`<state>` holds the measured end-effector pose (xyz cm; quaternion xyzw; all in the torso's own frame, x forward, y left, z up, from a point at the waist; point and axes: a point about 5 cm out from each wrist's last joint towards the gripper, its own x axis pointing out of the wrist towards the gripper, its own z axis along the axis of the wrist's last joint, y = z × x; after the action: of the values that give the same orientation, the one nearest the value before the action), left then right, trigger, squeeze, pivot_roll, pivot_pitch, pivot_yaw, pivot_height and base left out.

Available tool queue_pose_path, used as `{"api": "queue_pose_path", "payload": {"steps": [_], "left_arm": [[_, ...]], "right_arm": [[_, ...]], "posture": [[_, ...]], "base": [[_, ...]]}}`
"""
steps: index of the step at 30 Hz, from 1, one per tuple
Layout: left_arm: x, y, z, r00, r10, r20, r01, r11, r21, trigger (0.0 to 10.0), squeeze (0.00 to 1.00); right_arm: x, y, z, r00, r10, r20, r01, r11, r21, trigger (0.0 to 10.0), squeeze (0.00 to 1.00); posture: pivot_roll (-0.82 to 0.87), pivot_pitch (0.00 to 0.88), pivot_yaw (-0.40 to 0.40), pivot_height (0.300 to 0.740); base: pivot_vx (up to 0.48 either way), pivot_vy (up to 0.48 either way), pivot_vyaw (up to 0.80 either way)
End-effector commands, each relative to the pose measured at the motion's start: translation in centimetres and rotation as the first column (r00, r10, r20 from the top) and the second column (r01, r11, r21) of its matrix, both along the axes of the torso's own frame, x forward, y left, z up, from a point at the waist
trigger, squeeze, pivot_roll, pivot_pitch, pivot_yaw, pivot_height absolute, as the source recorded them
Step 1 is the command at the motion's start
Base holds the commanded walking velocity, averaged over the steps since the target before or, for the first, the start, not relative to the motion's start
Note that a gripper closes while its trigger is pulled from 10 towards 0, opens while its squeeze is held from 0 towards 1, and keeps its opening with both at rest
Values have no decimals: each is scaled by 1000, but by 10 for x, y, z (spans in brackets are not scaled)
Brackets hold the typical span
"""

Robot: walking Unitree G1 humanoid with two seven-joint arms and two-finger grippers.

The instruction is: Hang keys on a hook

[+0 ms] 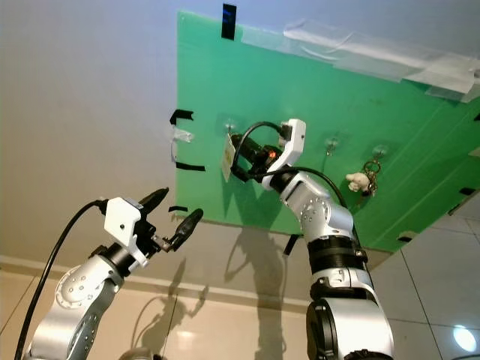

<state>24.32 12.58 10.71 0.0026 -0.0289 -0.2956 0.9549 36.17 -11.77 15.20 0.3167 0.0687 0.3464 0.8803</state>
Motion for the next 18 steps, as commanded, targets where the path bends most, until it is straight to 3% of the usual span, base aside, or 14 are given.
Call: {"api": "queue_pose_path", "payload": {"steps": [1, 18], "left_arm": [[-1, -6, 1, 1000, -29, 6, 29, 1000, 1, 10000, 0], [-1, -6, 2, 1000, -11, 3, 11, 1000, -3, 10000, 0]], "right_arm": [[4, -5, 3, 1000, -6, -26, 7, 999, 41, 10000, 0], [4, -4, -13, 991, 31, -133, -20, 997, 79, 10000, 0]], "posture": [[166, 0, -134, 740], [175, 0, -151, 740]], "base": [[0, 0, 0], [0, 0, 0]]}}
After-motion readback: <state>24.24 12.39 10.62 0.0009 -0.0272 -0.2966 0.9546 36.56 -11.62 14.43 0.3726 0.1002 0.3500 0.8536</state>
